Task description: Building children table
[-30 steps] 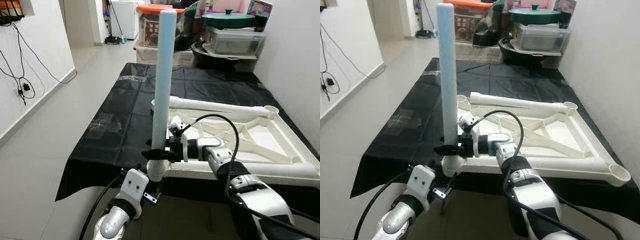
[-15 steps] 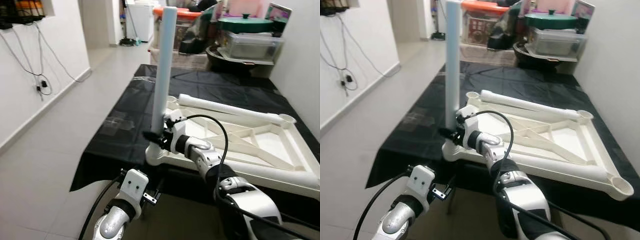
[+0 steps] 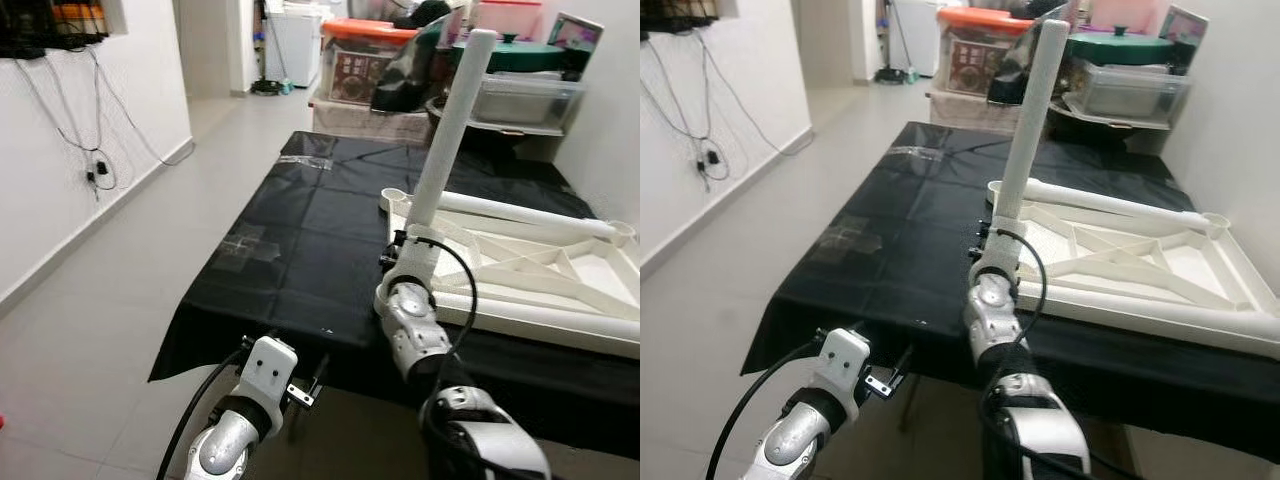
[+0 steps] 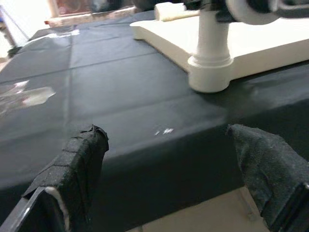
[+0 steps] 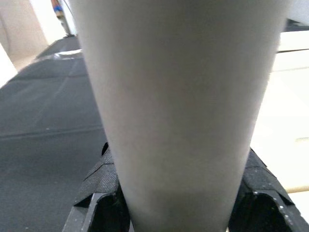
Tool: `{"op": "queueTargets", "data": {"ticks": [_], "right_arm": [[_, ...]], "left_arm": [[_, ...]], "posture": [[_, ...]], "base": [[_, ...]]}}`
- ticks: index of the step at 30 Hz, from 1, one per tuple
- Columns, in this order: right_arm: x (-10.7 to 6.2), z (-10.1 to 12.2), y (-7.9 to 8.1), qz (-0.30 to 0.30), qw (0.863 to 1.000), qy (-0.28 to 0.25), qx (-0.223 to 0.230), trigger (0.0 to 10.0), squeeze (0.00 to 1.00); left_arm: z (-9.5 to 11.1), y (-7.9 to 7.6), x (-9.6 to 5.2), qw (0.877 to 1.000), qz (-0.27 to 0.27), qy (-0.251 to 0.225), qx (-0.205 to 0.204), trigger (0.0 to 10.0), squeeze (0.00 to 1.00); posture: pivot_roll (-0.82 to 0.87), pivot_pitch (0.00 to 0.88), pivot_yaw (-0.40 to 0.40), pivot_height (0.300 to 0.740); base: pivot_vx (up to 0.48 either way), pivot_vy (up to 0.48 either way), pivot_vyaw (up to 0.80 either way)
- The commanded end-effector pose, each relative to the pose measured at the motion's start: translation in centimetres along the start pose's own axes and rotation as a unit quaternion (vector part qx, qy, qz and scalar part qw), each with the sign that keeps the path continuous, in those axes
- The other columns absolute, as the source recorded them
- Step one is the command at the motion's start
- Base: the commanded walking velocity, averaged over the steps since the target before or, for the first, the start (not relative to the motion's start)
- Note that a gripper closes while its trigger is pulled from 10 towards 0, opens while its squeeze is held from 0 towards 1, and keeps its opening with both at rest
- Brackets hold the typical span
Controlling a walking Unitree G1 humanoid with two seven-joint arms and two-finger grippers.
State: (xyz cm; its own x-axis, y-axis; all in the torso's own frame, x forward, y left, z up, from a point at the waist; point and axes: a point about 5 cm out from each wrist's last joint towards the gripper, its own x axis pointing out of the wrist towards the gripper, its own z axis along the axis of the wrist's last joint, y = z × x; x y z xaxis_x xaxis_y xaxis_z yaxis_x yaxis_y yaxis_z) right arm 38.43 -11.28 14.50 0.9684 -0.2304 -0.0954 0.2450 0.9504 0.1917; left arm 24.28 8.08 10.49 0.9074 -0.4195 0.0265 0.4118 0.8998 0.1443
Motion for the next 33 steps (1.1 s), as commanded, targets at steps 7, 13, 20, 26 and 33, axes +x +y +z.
{"op": "queueTargets", "data": {"ticks": [7,13,20,26,33], "right_arm": [[-0.5,-0.2,1.5,0.047,0.999,-0.011,0.025,10.0,1.00],[0.2,2.2,0.8,0.162,0.983,-0.081,-0.002,10.0,0.00],[-0.1,0.8,0.7,0.424,0.897,0.028,-0.121,10.0,0.00],[-0.7,0.2,0.8,0.502,0.845,0.072,-0.167,10.0,0.00],[-1.9,0.5,2.3,0.632,0.747,0.118,-0.169,10.0,0.00]], "left_arm": [[-0.5,0.0,-0.1,1.000,-0.002,0.012,-0.008,10.0,0.00],[-0.5,0.0,0.0,1.000,-0.002,0.012,-0.010,10.0,0.00],[-0.5,0.0,0.1,1.000,-0.004,0.012,-0.010,10.0,0.00],[-0.5,0.0,0.0,1.000,-0.004,0.013,-0.010,10.0,0.00],[-0.5,-0.2,-0.1,1.000,-0.003,0.013,-0.010,10.0,0.00]], "posture": [[0.07,0.000,-0.069,0.740],[0.06,0.000,-0.073,0.740],[0.07,0.000,-0.071,0.740],[0.07,0.000,-0.074,0.740],[0.08,0.000,-0.084,0.740]], "base": [[0.000,0.000,0.00],[0.000,0.000,0.00],[0.000,0.000,0.00],[0.000,0.000,0.00],[0.000,0.000,0.00]]}}
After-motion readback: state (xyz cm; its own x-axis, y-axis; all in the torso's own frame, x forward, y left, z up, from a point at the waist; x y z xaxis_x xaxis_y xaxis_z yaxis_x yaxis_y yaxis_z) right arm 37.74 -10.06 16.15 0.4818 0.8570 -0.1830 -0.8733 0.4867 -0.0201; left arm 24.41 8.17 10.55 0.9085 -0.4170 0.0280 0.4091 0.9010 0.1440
